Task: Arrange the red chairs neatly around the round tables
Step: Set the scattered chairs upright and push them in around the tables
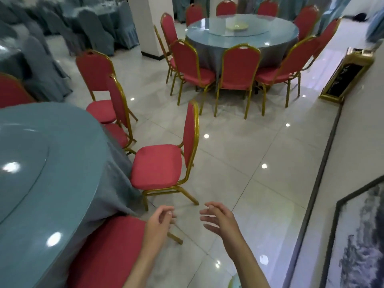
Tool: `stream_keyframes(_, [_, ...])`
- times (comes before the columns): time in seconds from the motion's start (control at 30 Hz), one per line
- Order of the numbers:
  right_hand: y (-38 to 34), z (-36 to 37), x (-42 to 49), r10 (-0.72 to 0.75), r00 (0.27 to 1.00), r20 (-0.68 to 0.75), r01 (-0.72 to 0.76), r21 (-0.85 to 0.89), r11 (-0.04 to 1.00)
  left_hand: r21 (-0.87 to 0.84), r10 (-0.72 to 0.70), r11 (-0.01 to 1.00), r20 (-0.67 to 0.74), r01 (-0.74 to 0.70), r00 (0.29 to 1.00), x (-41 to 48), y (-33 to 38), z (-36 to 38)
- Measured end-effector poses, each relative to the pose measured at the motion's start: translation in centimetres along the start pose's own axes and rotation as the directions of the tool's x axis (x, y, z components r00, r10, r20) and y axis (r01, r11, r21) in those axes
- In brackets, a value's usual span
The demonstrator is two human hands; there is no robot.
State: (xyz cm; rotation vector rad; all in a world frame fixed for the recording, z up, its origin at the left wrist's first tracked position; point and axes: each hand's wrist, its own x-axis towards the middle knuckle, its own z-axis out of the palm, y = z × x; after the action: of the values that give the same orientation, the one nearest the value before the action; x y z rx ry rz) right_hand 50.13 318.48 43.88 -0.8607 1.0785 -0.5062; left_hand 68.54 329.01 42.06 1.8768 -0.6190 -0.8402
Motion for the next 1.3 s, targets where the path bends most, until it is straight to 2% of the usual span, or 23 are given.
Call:
stream_keyframes(0.13, [-5.9, -4.4, 3.9, -0.024, 0.999, 0.046, 0.024, 0.0, 1.0, -0.121, -0.058, 0.991, -0.019, 0.055, 0.998, 3.9, 3.1, 5.8])
stream_keyframes(0.3, [-10.7, -6.2, 8.0, -0.05, 0.996, 0.069, 0.049, 0.015, 0.999, -0.1, -0.053, 0.994, -0.027, 0.05, 0.998, 8.0, 6.7, 8.9])
stream_keyframes(0.5, [-13.8, -6.9, 16.2, 0.018, 0.995, 0.096, -0.011, -0.069, 0.998, -0.134, -0.058, 0.99, -0.123, 0.042, 0.991, 14.3, 9.0, 11.9])
stream_keyframes(0.73, [-22.0, -7.0, 28.1, 0.043, 0.991, 0.127, -0.009, -0.26, 0.966, -0.256, -0.083, 0.966, -0.216, 0.026, 0.973, 28.2, 11.8, 15.6])
stream_keyframes(0.83, [-27.1, -6.4, 33.0, 0.026, 0.992, 0.12, 0.014, -0.323, 0.946, -0.312, -0.108, 0.95, -0.258, 0.023, 0.96, 33.1, 14.1, 16.2])
stream_keyframes(0.97, [-32.2, -3.4, 40.2, -0.041, 0.985, 0.165, 0.09, -0.306, 0.948, -0.363, -0.099, 0.931, -0.316, -0.024, 0.944, 39.5, 16.4, 15.8])
stream_keyframes(1.17, [-34.5, 1.4, 47.5, -0.002, 0.953, 0.303, 0.096, -0.297, 0.95, -0.334, -0.129, 0.942, -0.389, -0.009, 0.912, 44.4, 17.8, 15.6])
stream_keyframes(1.3, [-34.7, 4.6, 53.1, -0.021, 0.927, 0.374, 0.183, -0.404, 0.896, -0.334, -0.225, 0.939, -0.425, 0.079, 0.877, 46.9, 17.1, 16.9])
